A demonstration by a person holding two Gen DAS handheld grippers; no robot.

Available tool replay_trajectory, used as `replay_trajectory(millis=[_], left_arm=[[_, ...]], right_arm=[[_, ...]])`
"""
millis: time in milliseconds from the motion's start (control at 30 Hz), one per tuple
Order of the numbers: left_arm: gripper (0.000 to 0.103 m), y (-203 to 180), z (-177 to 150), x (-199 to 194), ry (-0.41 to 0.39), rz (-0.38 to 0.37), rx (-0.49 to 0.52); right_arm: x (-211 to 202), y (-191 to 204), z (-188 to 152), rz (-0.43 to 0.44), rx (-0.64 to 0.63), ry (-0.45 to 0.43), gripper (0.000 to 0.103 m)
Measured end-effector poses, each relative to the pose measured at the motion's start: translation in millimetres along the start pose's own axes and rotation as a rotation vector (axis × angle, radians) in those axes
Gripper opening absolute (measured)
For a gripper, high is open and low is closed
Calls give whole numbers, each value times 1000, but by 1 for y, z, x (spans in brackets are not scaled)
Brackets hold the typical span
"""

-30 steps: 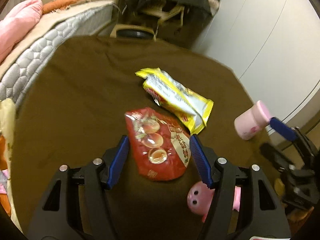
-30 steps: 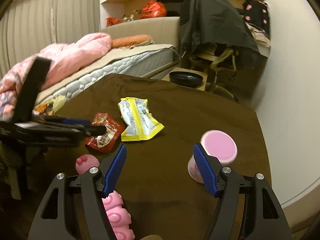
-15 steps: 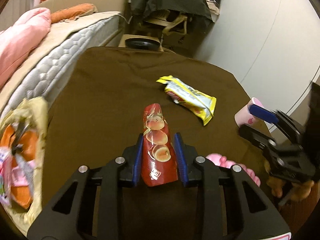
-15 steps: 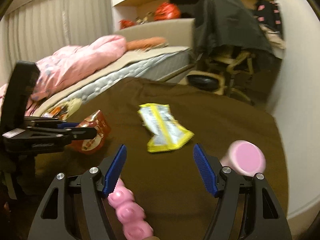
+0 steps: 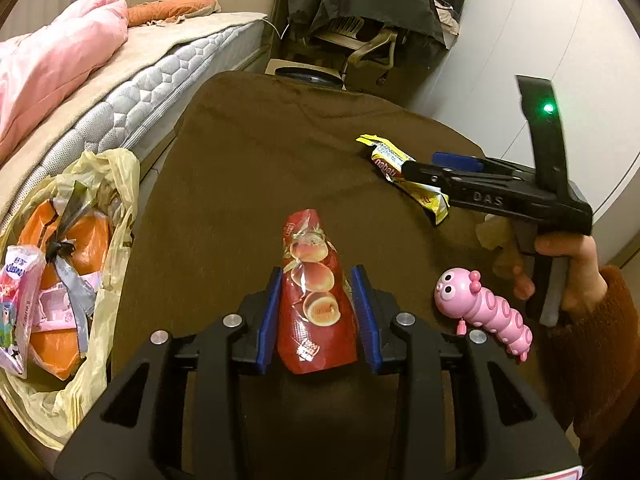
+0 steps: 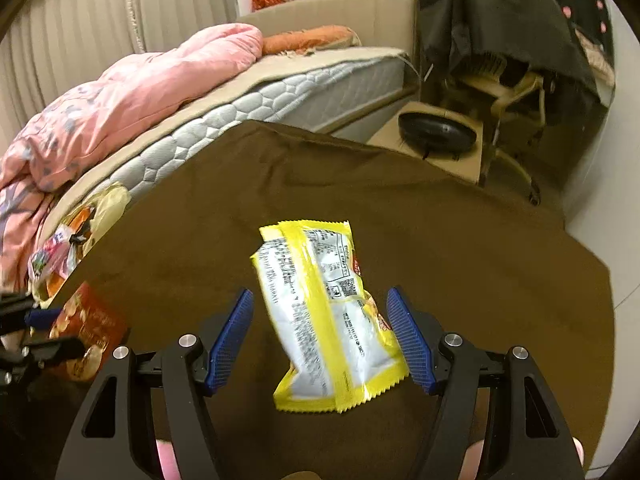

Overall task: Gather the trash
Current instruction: 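Grasp the red snack packet with the left tool while the right tool grasps the yellow wrapper, then carry the red packet and yellow wrapper to the yellow bag and open both tools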

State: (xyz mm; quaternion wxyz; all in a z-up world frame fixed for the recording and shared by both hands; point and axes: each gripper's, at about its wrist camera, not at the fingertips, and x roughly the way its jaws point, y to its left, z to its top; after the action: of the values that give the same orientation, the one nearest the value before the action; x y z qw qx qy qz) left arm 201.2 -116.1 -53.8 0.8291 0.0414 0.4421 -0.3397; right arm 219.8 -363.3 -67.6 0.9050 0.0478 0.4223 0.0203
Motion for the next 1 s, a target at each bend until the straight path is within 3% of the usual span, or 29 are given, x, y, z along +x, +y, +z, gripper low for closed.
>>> replay_trajectory(millis=[233,333,400,500,600,900,1000], left_arm=[[36,0,-4,2,8,-13,-9],[36,-1,-5,2,8,-18,-15],[36,-1,-5,1,8,-20,-18],[36,-1,-6,-1,9,-25,-23],[36,0,-6,-4,1,-24,-24],[36,-6,-12,-14,-3,-42,4],[48,-15,-17,-9,12,-30,51]], right_arm=[[6,1,-10,42,-5,46,65],[2,4,-16,61,-10,44,60],[-3,5,-19,61,-13,32,52],[-15,7,-19,58,-14,15,31],[-25,11,-20,44,-25,16,26],[-69,17,-34,29,-19,-32,24],[-87,19,-44,21,-11,-59,24]])
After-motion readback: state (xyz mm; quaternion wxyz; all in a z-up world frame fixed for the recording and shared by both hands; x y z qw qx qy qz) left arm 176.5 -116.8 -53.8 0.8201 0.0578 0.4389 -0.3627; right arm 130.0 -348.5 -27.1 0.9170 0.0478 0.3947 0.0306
